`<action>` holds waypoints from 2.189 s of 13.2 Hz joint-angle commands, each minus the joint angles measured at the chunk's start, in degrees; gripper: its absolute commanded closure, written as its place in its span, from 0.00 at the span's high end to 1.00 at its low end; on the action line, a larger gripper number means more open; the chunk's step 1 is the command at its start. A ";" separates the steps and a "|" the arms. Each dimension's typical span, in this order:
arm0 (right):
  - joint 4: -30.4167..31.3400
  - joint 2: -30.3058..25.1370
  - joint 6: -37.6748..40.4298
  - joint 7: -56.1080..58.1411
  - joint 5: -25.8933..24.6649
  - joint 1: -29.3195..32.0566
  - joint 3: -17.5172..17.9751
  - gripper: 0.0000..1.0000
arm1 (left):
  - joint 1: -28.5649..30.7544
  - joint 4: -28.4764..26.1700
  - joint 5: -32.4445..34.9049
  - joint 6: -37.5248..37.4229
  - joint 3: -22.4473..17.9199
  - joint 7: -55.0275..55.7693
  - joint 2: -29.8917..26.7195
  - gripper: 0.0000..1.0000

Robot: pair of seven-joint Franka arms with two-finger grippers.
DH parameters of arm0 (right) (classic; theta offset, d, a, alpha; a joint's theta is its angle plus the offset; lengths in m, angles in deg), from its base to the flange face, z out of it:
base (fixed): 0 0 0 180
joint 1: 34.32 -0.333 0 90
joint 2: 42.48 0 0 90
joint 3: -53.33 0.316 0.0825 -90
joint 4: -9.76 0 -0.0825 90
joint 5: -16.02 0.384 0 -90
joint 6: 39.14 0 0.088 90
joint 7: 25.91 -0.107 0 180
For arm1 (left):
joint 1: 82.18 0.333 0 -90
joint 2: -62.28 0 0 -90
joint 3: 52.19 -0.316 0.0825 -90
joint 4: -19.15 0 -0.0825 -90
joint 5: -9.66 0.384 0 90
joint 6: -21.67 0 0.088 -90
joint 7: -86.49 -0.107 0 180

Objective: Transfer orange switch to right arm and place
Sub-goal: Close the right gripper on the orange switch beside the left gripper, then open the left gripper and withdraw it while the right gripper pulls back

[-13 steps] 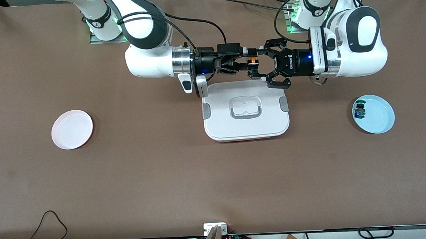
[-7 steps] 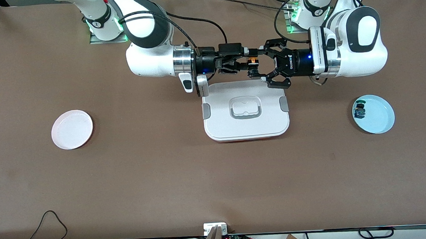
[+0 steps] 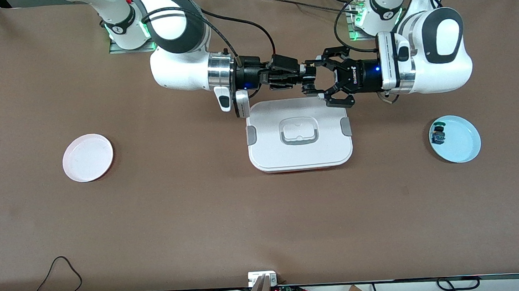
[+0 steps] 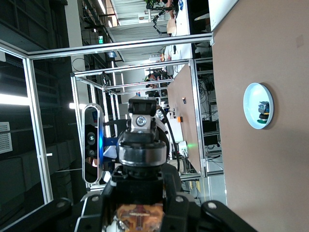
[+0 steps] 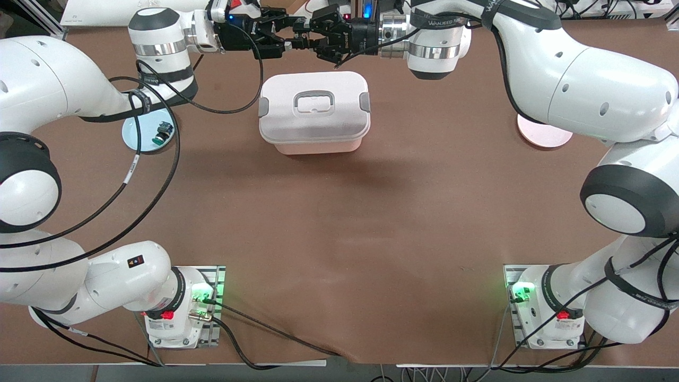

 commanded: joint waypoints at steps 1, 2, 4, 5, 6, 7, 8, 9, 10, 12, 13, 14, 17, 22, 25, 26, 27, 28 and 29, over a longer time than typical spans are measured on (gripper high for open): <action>-0.29 -0.72 -0.77 0.20 1.05 -0.68 -0.46 0.04 | 0.66 -1.00 -1.63 -0.13 0.52 0.62 -1.69 0.00; -0.20 -0.73 -0.69 0.55 1.05 -0.67 -0.54 0.04 | 0.66 -1.00 -1.63 -0.13 0.52 0.62 -1.61 0.00; -0.29 -0.73 -0.69 0.81 0.96 -0.67 -0.55 0.04 | 0.75 -1.00 -1.63 -0.13 0.52 0.53 -1.60 0.07; -0.20 -0.73 -0.69 0.90 0.88 -0.67 -0.63 0.03 | 0.84 -1.00 -1.72 0.13 0.43 0.62 -1.69 0.52; -0.20 -0.73 -0.69 0.99 0.88 -0.76 -0.63 0.02 | 1.10 -1.00 -1.72 0.04 0.35 0.45 -1.61 0.99; -0.20 -0.73 -0.69 0.99 0.88 -0.85 -0.63 0.02 | 2.23 -0.91 -1.72 -0.22 0.34 0.53 -1.60 1.00; -0.20 -0.73 -0.69 0.91 0.88 -0.85 -0.63 0.01 | 2.42 -0.91 -1.63 -0.48 0.34 0.45 -1.60 1.00; -0.20 -0.81 -0.69 0.82 0.88 -0.68 -0.72 0.01 | 3.03 -0.82 -1.63 -2.05 0.17 0.10 -1.34 1.00; -0.20 -1.16 -0.69 0.64 0.88 -0.67 -0.72 0.01 | 5.30 -0.65 -1.54 -4.59 0.08 0.01 -1.17 1.00; 0.32 -1.69 -0.60 0.64 0.79 -0.32 -0.89 0.01 | 9.17 -0.30 -0.66 -8.20 -0.09 -0.08 0.58 1.00; 0.85 -2.04 -0.51 0.73 0.70 -0.15 -0.90 0.00 | 10.67 0.40 1.69 -11.00 -0.18 -0.08 2.85 1.00; 1.72 -2.83 -0.42 0.82 0.09 0.46 -0.98 0.00 | 12.51 2.32 5.80 -12.60 -0.18 -0.08 5.31 1.00; 4.19 -4.76 3.07 0.64 -7.54 4.32 -0.98 0.00 | 17.87 3.92 14.00 -16.91 -0.18 0.53 6.39 1.00; 7.43 -5.65 19.31 0.55 -17.11 16.87 -0.98 0.00 | 20.97 8.38 20.69 -22.79 -0.18 5.00 10.15 1.00; 9.29 -6.00 30.31 0.90 -25.46 24.35 -0.98 0.00 | 19.22 14.20 24.64 -26.06 -1.32 8.79 13.51 1.00; 9.29 -6.00 32.52 0.90 -29.49 26.46 -0.98 0.00 | 15.29 14.29 24.91 -26.32 -4.20 9.40 13.86 1.00; 9.29 -6.35 34.54 0.90 -33.62 28.22 -0.98 0.00 | 10.64 14.73 25.44 -26.50 -9.71 9.32 13.25 1.00; 9.29 -6.35 36.73 0.99 -38.19 29.98 -0.98 0.00 | 6.16 14.82 27.88 -26.94 -14.72 9.32 12.03 1.00; 9.29 -6.35 38.84 1.17 -42.67 31.74 -0.98 0.00 | 3.07 14.47 29.29 -26.68 -18.60 9.58 10.02 1.00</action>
